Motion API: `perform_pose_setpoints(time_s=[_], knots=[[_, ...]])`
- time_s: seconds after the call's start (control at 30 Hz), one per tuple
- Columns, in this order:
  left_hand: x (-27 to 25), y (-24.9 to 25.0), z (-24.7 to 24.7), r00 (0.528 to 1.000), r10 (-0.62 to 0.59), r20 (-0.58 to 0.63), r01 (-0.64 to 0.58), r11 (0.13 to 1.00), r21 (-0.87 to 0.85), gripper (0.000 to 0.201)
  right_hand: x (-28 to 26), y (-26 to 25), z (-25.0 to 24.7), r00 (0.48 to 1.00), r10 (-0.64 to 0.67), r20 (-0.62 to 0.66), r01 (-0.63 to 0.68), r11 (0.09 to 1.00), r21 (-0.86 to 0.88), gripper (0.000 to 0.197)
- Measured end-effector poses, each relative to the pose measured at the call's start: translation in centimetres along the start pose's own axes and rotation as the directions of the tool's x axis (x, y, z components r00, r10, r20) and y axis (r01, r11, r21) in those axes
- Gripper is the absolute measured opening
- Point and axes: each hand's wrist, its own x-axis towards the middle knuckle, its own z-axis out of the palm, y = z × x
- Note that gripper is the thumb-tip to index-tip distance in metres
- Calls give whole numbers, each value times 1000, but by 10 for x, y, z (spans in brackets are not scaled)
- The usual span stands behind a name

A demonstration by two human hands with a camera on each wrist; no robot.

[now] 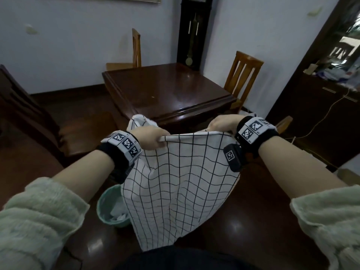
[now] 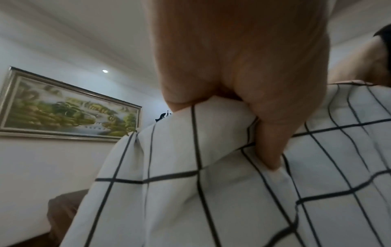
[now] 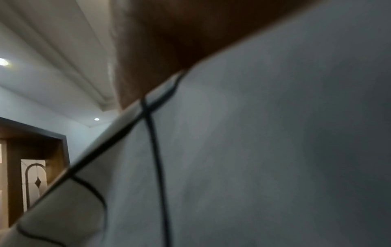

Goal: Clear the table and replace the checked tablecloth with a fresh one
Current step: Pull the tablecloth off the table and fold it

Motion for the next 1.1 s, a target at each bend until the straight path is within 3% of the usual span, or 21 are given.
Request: perform_pose_setpoints(time_s=[0.07,0.13,0.2,0.23,0.3,0.37,0.4,0.43,0.53,0.63,0.73,0.87,1.0,1.1], knots=[[2,1,6,999,19,46,-18,999,-31,12,1,4,4,996,57,75,-46,989,-138,39],[4,2,11,997,46,63,-43,997,-56,12,5,13,8,994,86,66,-68,971,-230,43],[7,1,16,997,62,39,-58,992,-114,14,9,24,12,990,120,-68,-132,968,-213,49],[9,0,18,998,51,28,-47,989,-140,17,9,28,15,975,105,-194,-139,975,-172,53],[12,0,21,999,15,40,-8,987,-163,21,4,24,23,895,-50,-444,-5,992,-122,54],[17,-1,24,997,-25,66,37,983,-182,25,-4,11,34,799,-259,-543,239,965,-109,49],[19,-1,25,997,-38,70,51,980,-194,27,-7,6,42,795,-343,-501,309,939,-152,51],[20,-1,25,996,-42,73,56,975,-213,29,-8,2,51,828,-390,-403,325,919,-223,55],[19,-3,24,987,-1,161,46,959,-279,26,-7,12,74,950,-291,-111,225,887,-404,54],[12,-6,25,964,18,266,55,963,-264,17,-2,37,84,961,-277,-5,263,920,-292,34],[8,-16,26,947,-37,320,115,967,-228,30,-1,47,92,946,-321,-32,317,943,-102,25],[-5,-43,21,915,-225,334,249,968,-31,56,1,56,93,945,-308,-108,309,951,-11,28],[-15,-75,24,864,-379,331,359,925,121,78,2,57,95,957,-277,-87,281,959,29,29],[-17,-76,22,862,-468,194,444,882,157,70,3,42,98,958,-276,-81,283,956,84,30]])
